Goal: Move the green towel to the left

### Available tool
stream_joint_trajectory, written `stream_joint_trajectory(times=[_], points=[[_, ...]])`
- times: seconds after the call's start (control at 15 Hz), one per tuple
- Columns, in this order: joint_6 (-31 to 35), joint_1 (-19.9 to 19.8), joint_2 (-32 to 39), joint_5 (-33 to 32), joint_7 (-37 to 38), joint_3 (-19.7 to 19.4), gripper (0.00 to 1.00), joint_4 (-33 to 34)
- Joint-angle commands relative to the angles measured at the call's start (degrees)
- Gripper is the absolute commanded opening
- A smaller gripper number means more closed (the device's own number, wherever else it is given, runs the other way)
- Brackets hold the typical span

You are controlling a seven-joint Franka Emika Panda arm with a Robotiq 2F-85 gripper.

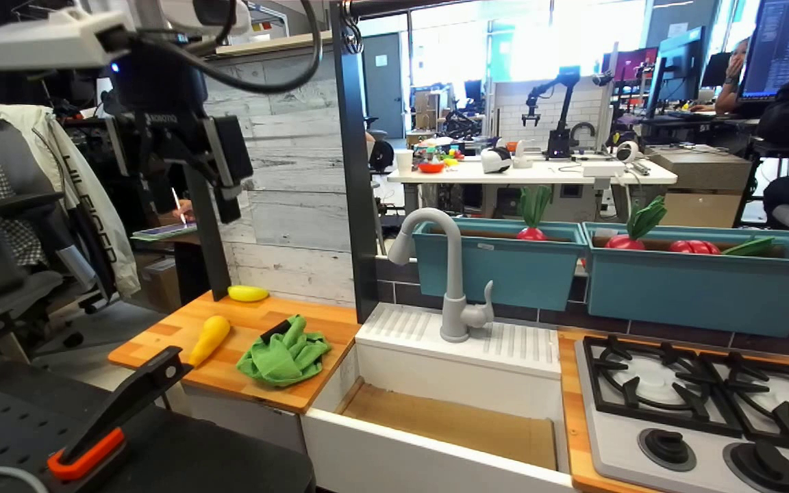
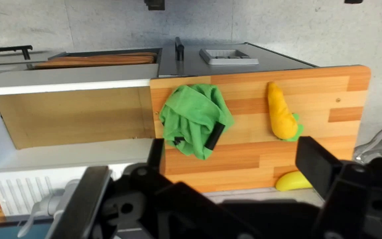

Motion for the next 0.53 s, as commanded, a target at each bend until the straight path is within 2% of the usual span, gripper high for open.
stream_joint_trajectory(times=[0.0,0.47], points=[[3.75,-2.76,9.06,0.60,-0.46,0.75,1.00,4.06],[2.53,-5.28,24.08,-0.33,3.44,3.39,1.00,16.22]])
